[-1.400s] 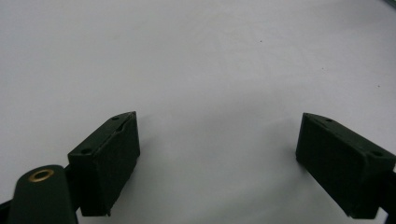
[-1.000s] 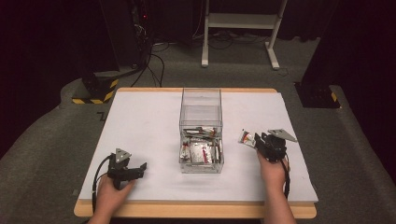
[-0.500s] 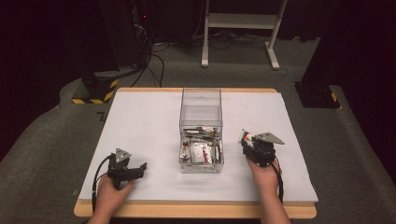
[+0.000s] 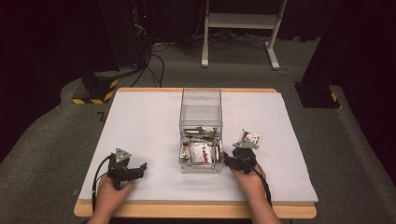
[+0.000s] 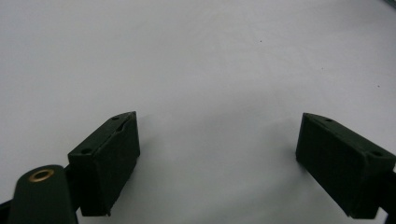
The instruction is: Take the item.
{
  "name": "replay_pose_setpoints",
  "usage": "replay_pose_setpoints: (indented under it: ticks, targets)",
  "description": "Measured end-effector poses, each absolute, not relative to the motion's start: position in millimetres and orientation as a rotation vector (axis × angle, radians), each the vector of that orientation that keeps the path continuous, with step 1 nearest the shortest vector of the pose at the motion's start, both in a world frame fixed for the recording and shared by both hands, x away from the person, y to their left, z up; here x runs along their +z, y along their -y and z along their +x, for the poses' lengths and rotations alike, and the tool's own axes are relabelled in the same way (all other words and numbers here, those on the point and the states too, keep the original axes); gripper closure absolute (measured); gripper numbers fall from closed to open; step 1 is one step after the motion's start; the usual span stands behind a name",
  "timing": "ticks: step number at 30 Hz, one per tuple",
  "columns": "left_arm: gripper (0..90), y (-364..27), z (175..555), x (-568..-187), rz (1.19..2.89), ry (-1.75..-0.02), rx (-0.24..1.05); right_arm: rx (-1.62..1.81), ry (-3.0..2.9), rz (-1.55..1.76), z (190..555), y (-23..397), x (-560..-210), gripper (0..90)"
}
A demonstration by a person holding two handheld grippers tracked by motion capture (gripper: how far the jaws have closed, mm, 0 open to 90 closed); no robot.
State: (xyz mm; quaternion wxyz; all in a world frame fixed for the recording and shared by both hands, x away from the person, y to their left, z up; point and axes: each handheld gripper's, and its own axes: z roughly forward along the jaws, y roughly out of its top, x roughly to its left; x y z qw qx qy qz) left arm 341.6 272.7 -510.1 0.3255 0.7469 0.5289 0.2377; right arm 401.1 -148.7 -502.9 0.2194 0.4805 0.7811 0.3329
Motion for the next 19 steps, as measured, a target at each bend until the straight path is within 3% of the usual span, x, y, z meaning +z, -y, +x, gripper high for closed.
replay_pose_setpoints:
  ticks: [19]
  targets:
    - [13.9,-272.5,341.7,-510.2,1.955,-1.387,0.624,0.916,-2.163,1.333,401.6,147.9,-504.1,35.8]
